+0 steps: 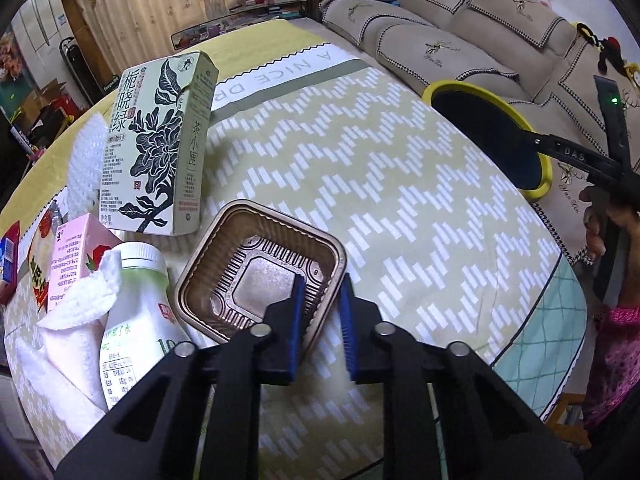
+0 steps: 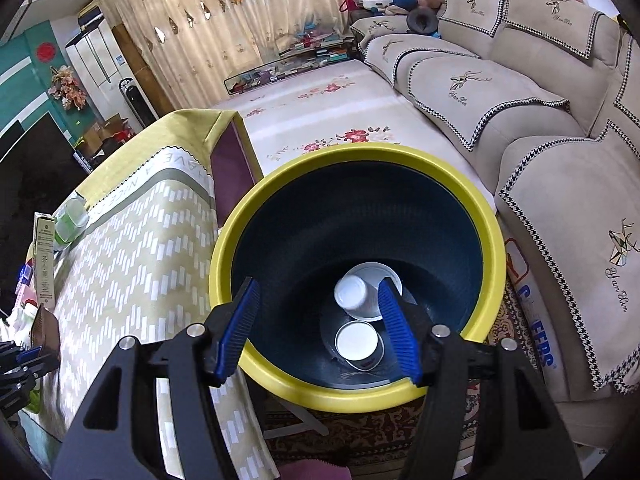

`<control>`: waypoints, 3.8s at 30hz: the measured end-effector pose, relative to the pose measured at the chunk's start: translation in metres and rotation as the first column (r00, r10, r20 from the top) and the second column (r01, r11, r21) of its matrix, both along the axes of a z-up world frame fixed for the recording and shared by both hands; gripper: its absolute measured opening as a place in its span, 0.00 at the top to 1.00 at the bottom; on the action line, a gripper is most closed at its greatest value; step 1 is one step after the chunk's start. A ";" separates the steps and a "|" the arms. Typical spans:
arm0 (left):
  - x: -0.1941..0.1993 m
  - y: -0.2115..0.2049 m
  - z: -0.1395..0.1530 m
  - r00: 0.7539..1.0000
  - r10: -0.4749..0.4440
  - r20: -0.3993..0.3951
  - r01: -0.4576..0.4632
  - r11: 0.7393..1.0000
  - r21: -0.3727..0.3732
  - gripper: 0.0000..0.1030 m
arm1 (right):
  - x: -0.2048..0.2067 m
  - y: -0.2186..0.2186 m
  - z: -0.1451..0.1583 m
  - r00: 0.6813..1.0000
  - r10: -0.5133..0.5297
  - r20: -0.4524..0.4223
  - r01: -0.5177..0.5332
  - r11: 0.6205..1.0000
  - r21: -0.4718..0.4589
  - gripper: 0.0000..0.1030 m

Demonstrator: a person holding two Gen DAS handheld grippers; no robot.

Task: Collect trash
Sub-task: 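Grasp the brown plastic tray with the left gripper and drop it into the bin, then grasp the tea carton with the right gripper and lift it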

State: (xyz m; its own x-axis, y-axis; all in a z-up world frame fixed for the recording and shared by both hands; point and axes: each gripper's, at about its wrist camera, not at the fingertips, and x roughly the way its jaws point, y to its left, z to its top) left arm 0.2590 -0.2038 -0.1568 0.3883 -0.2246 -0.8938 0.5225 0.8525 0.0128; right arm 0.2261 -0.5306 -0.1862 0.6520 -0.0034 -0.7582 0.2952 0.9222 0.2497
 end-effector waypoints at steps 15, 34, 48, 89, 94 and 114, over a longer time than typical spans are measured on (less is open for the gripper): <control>-0.015 -0.035 0.038 0.995 -0.048 0.082 0.049 0.999 -0.018 0.95 | -0.035 -0.018 0.012 0.997 -0.039 0.061 0.039 0.999 0.006 0.43; -0.004 -0.221 0.069 0.947 -0.307 0.096 0.316 0.942 -0.112 0.95 | -0.113 -0.074 0.013 0.979 -0.188 0.084 0.189 0.982 -0.007 0.38; 0.041 -0.311 0.005 0.956 -0.292 -0.005 0.290 0.954 -0.077 0.82 | -0.124 -0.081 0.012 0.976 -0.207 0.070 0.210 0.977 -0.037 0.35; -0.123 0.236 0.122 0.755 0.556 0.348 -0.437 0.822 -0.365 0.05 | -0.020 0.229 0.072 0.925 0.363 0.112 -0.359 0.932 -0.056 0.32; -0.122 0.262 0.112 0.753 0.576 0.318 -0.451 0.804 -0.387 0.05 | 0.030 0.268 0.080 0.903 0.412 0.119 -0.414 0.910 -0.007 0.32; -0.112 0.279 0.097 0.769 0.580 0.269 -0.460 0.794 -0.397 0.05 | 0.135 0.310 0.039 0.915 0.404 -0.008 -0.397 0.903 0.163 0.39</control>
